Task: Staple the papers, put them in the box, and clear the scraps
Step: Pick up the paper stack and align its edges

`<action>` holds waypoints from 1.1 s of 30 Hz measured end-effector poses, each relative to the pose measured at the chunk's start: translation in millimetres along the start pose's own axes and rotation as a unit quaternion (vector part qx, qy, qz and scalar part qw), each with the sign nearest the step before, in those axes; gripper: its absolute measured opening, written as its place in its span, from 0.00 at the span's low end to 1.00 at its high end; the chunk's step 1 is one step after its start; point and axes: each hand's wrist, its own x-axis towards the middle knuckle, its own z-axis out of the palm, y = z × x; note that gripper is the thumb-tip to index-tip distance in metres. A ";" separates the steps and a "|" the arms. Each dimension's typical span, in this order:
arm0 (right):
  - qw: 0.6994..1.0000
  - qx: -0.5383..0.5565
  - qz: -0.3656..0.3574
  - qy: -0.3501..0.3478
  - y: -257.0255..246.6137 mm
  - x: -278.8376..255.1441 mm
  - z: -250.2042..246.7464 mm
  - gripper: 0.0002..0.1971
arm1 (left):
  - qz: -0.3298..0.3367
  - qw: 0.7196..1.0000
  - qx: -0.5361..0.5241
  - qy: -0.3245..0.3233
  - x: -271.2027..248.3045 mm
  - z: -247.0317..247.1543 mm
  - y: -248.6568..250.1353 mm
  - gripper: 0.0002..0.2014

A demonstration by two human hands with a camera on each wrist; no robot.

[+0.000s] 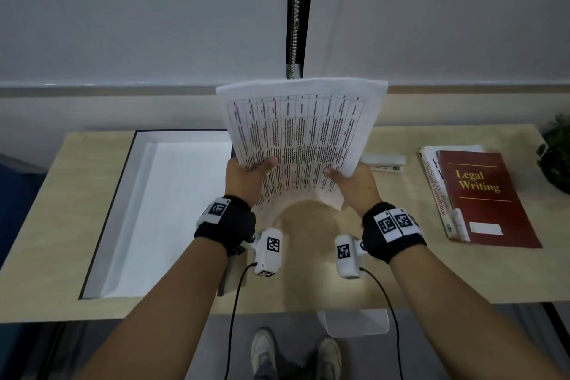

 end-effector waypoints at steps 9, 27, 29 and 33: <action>0.969 0.188 0.159 0.035 19.4 -14.4 -26.9 0.10 | -0.088 0.977 -0.184 0.062 -2.9 -5.8 -4.7 0.26; 0.986 0.122 0.045 0.105 -12.1 1.7 -91.3 0.12 | 0.017 0.999 -0.005 -0.039 16.1 -48.6 9.4 0.16; 0.990 0.104 0.016 0.099 -20.2 2.1 -91.7 0.12 | 0.033 0.995 0.066 -0.068 19.8 -36.7 18.7 0.13; 0.988 0.103 -0.017 0.109 -27.9 2.8 -89.5 0.11 | 0.078 0.993 0.074 -0.052 18.4 -16.1 28.3 0.12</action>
